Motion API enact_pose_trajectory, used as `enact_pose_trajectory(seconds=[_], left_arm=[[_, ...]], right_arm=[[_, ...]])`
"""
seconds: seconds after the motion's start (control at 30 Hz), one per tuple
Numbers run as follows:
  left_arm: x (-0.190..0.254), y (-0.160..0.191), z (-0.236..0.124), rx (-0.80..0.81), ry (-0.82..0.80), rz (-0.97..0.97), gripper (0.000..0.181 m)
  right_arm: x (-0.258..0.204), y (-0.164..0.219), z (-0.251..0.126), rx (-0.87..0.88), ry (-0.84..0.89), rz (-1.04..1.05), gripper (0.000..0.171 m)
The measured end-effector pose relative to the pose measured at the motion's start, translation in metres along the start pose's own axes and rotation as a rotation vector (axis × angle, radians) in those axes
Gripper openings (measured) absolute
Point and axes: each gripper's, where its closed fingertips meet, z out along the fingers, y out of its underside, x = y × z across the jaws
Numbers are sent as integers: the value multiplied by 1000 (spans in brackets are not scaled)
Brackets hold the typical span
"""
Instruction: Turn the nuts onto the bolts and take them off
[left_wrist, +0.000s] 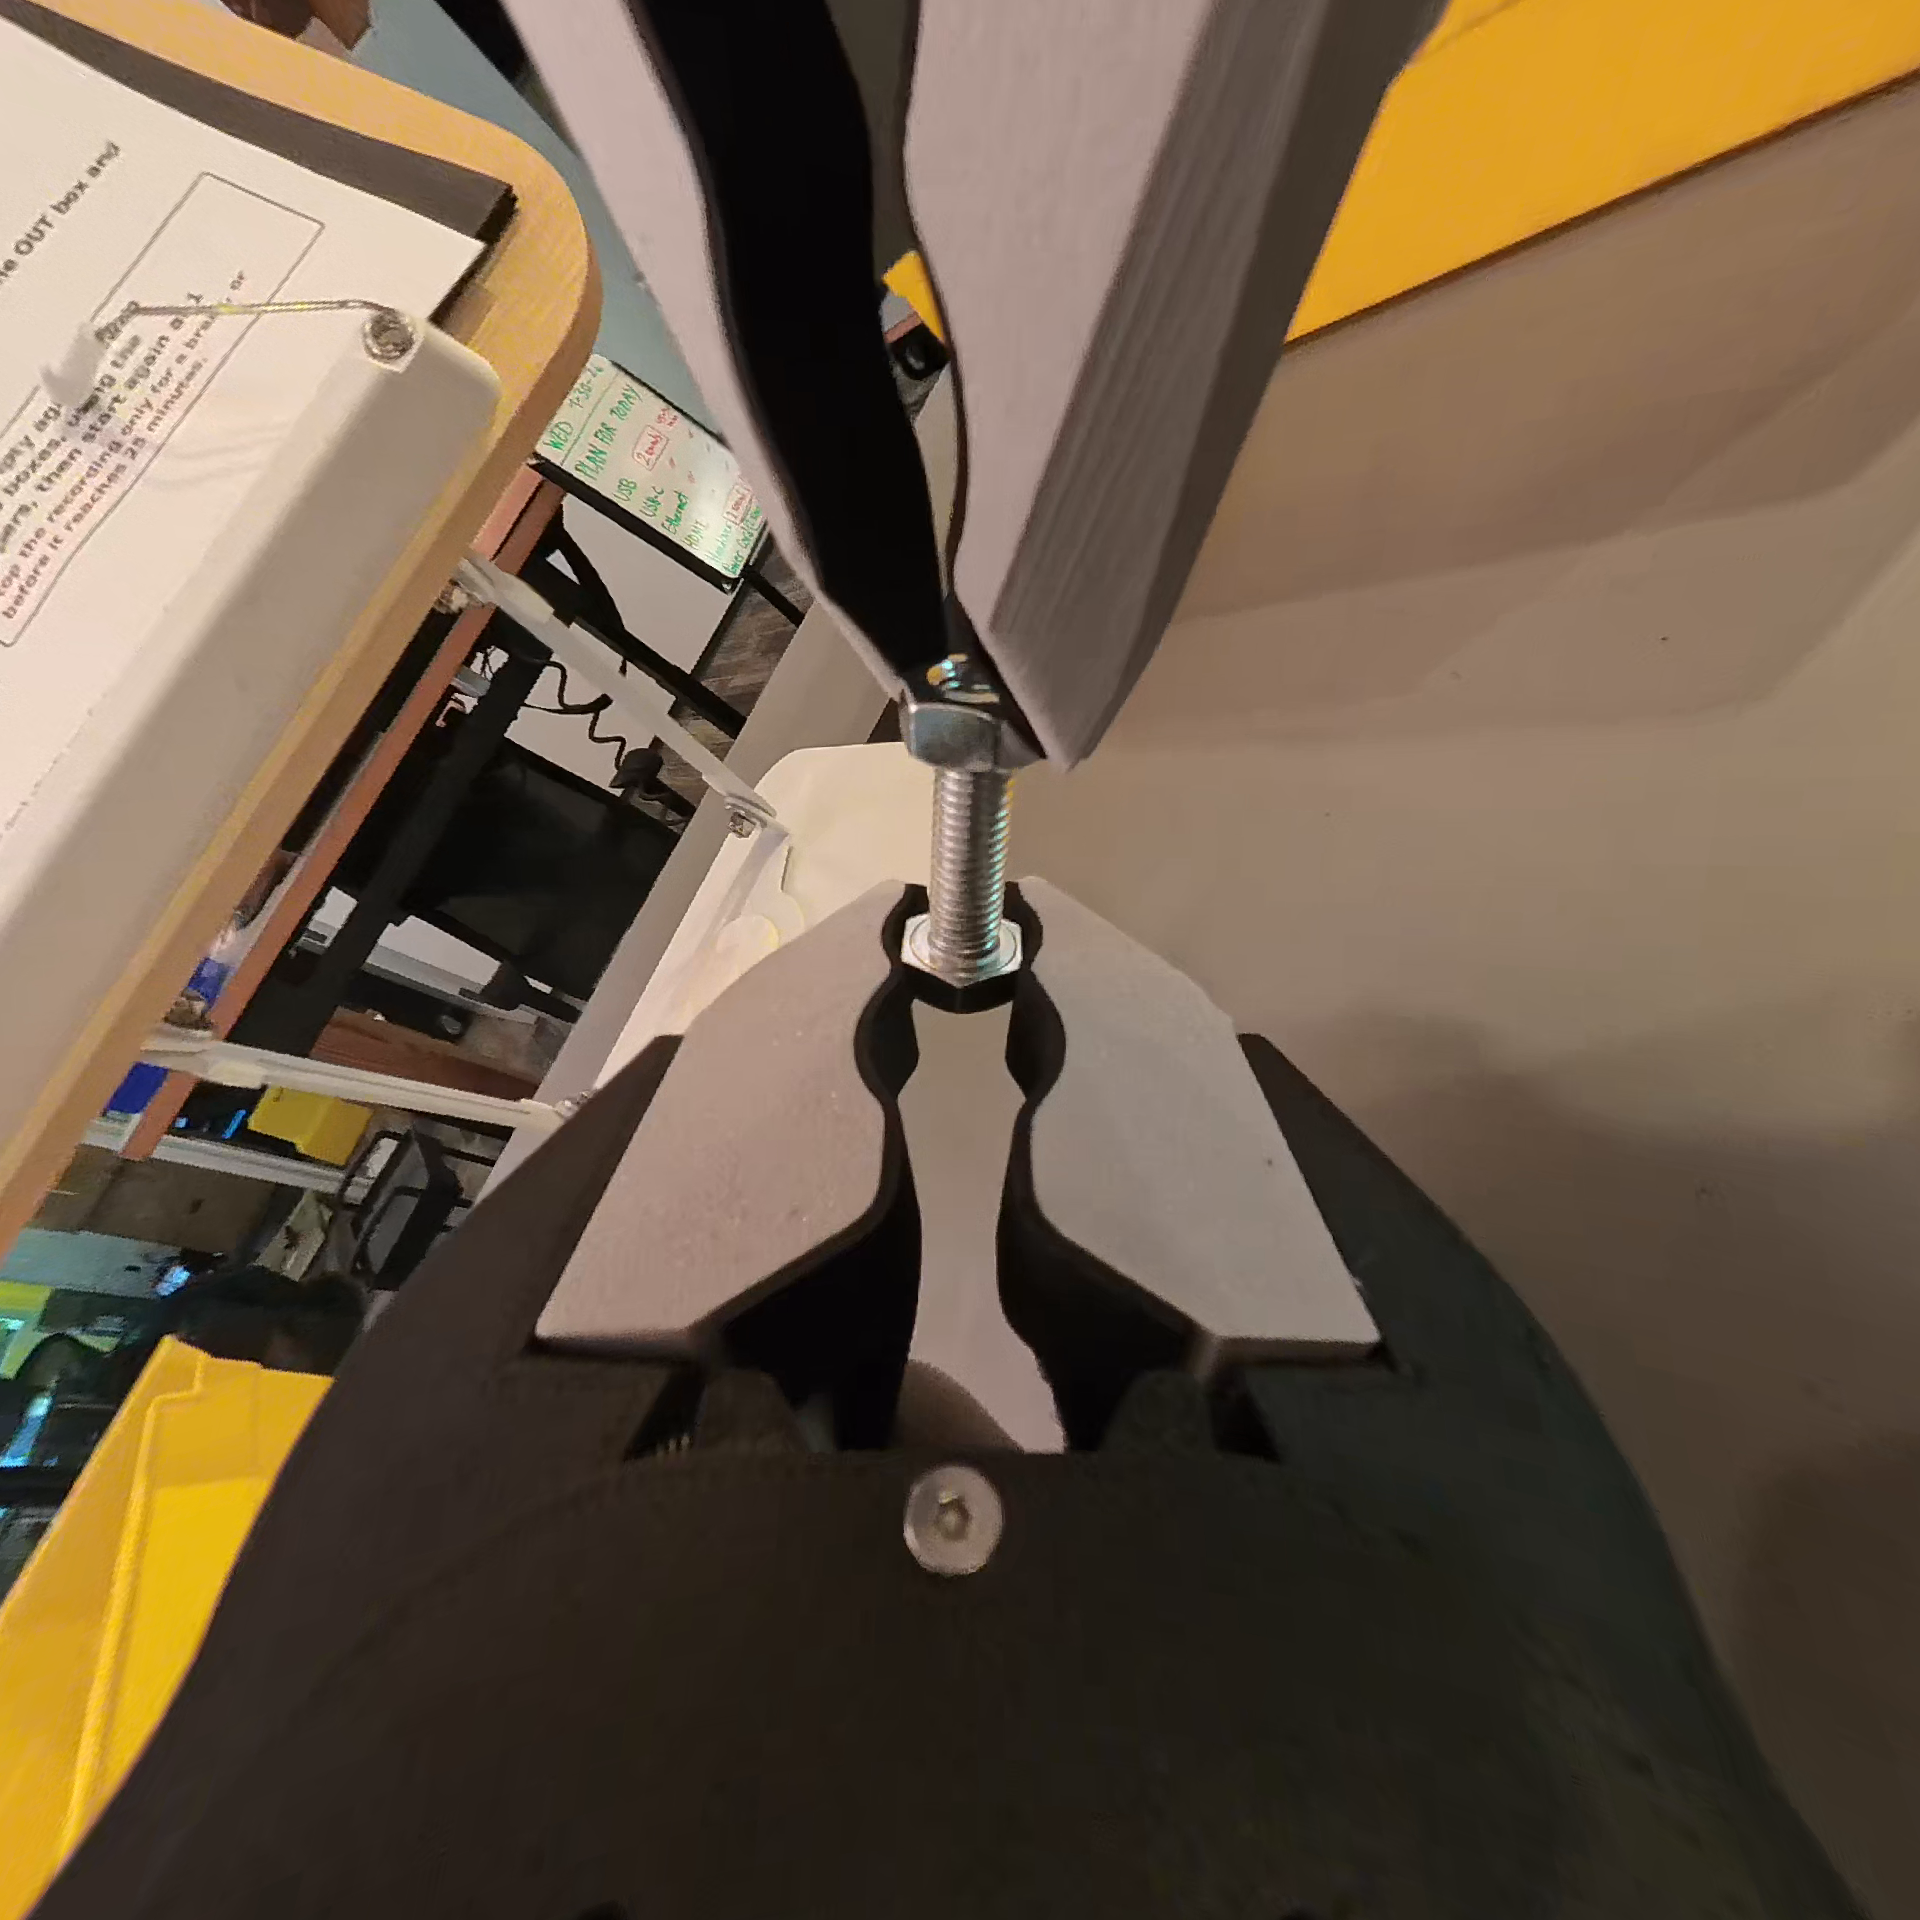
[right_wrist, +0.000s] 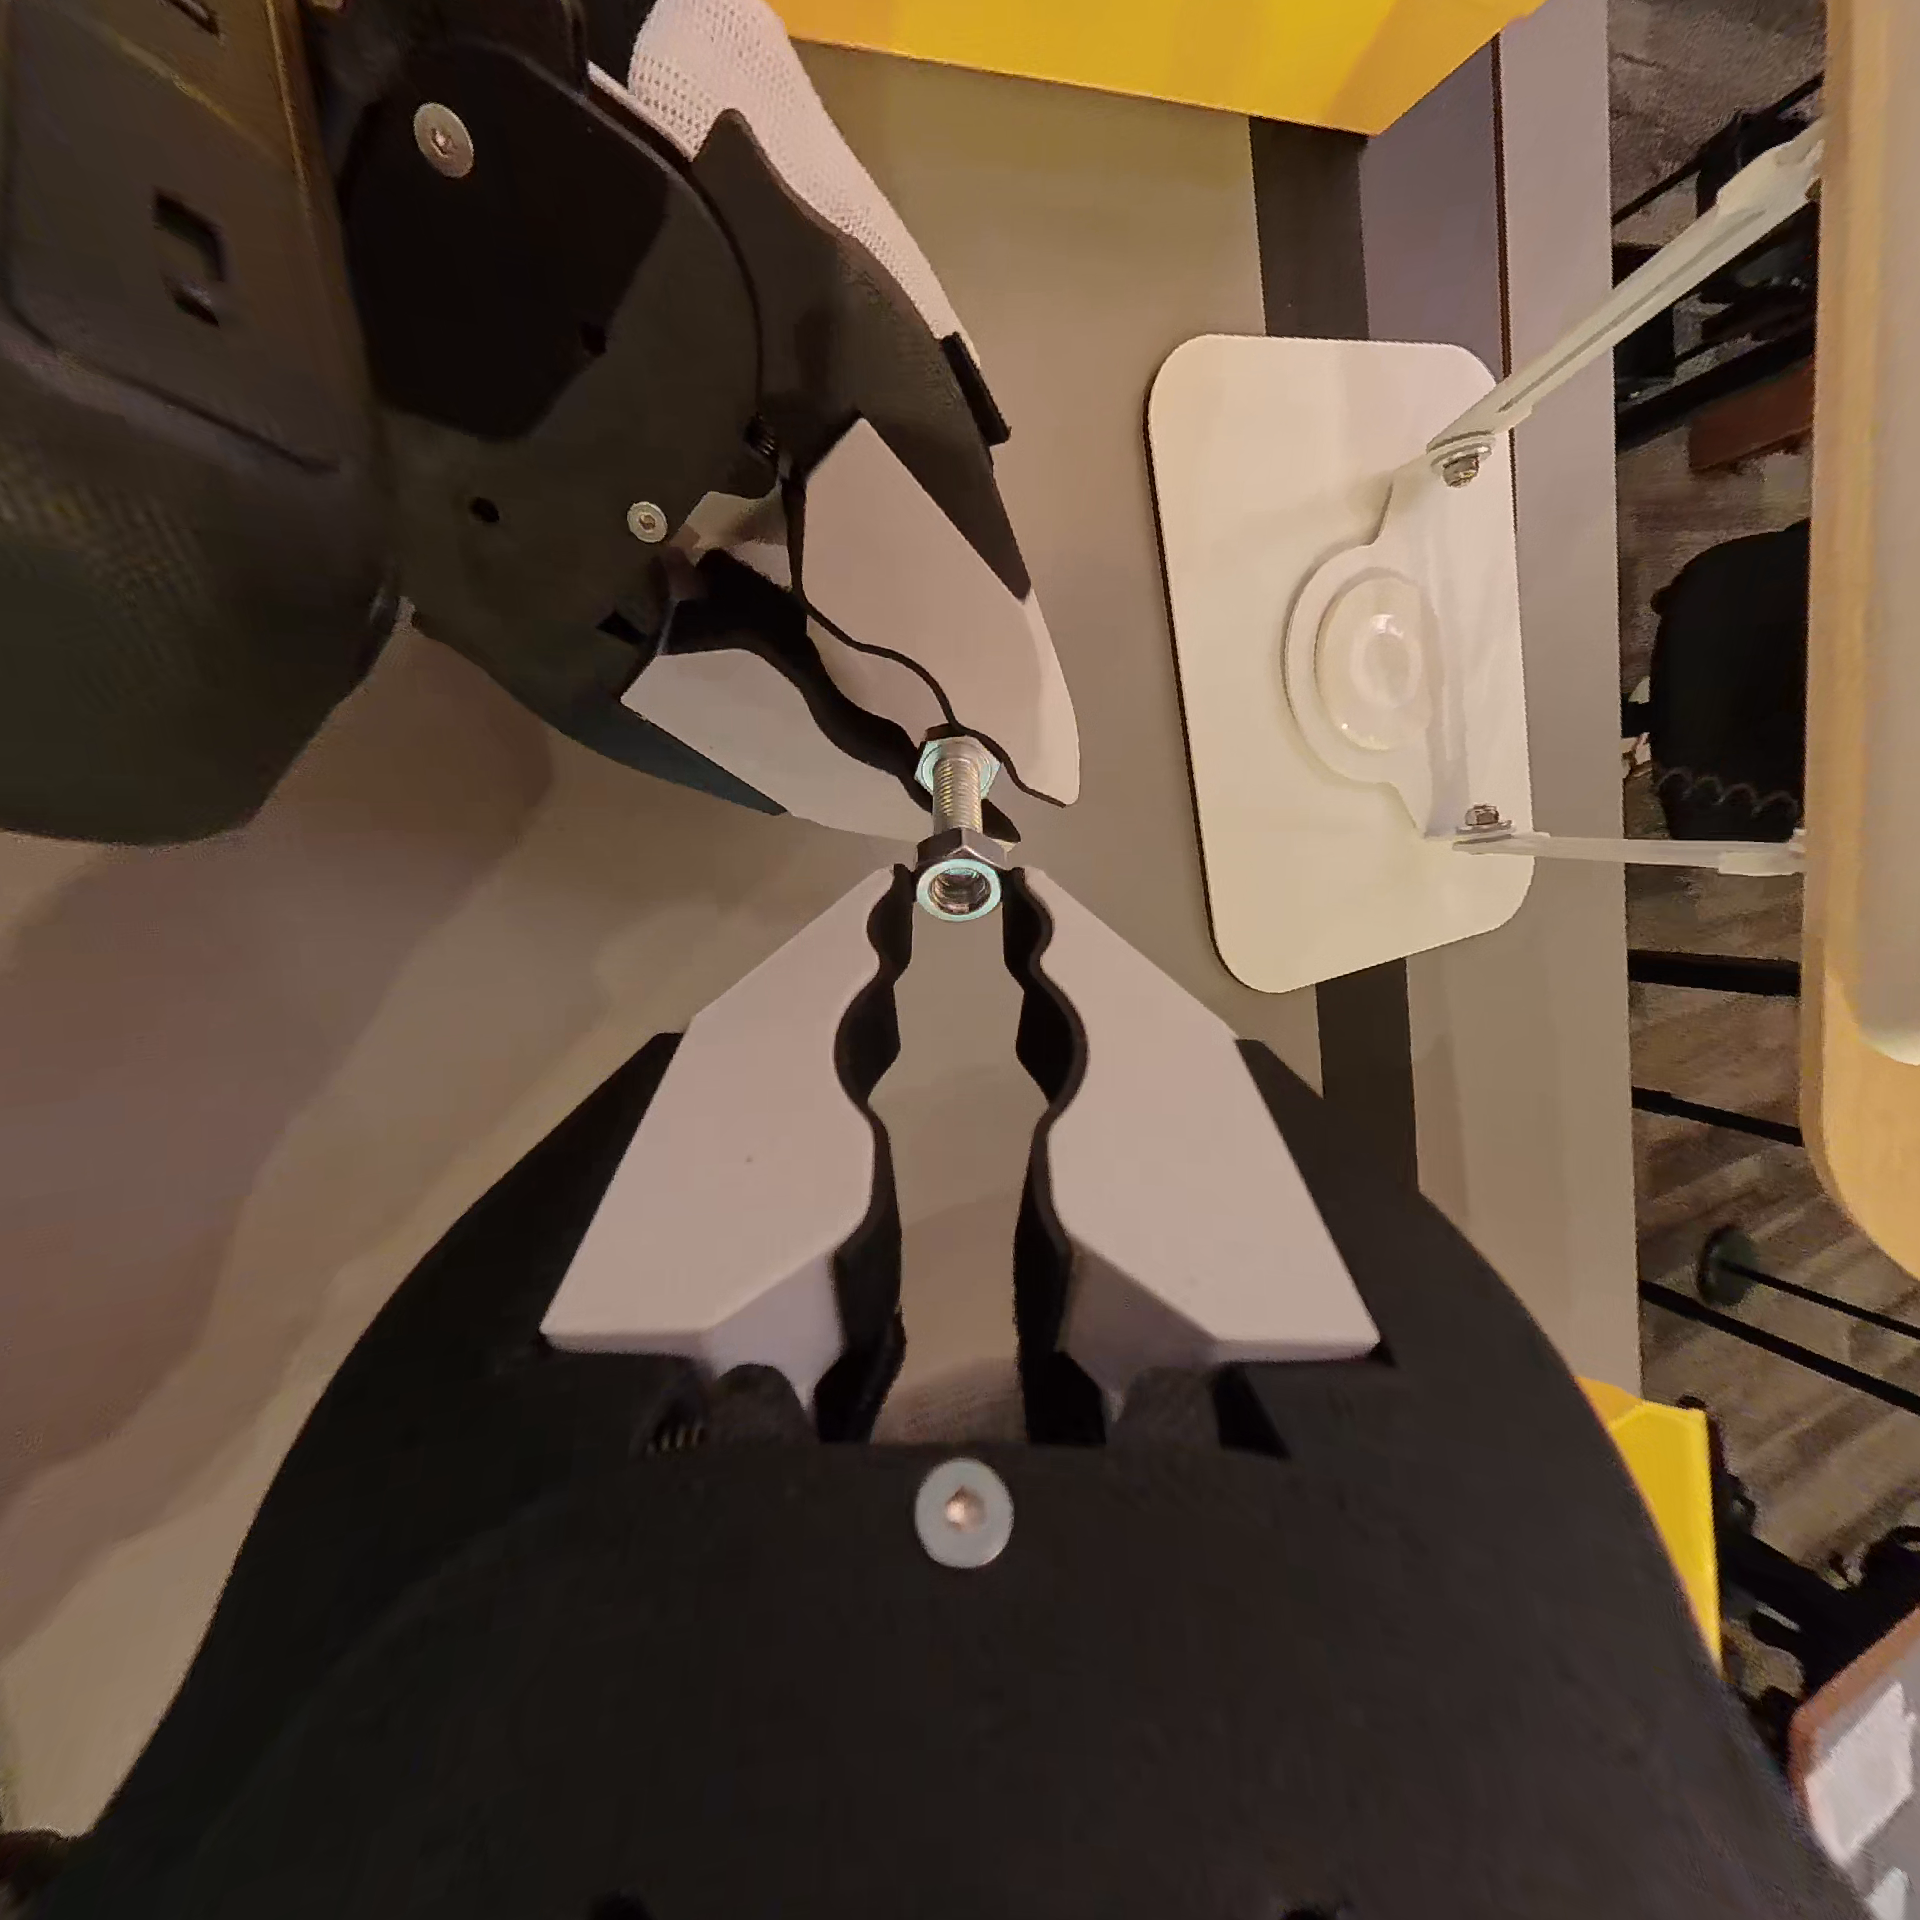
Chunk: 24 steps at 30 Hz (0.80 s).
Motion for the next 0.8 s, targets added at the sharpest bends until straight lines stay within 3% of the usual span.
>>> enact_pose_trajectory(seconds=[0.03,0.53,0.8], left_arm=[[-1,-1,0,11,7,-35,13],[-2,-3,-1,28,5,-58,13],[-19,2,-1,-21,-117,-3,14]], right_arm=[[1,-2,-1,15,-2,15,16],[3,-4,-3,49,-20,72,16],[10,-11,0,111,-46,217,16]])
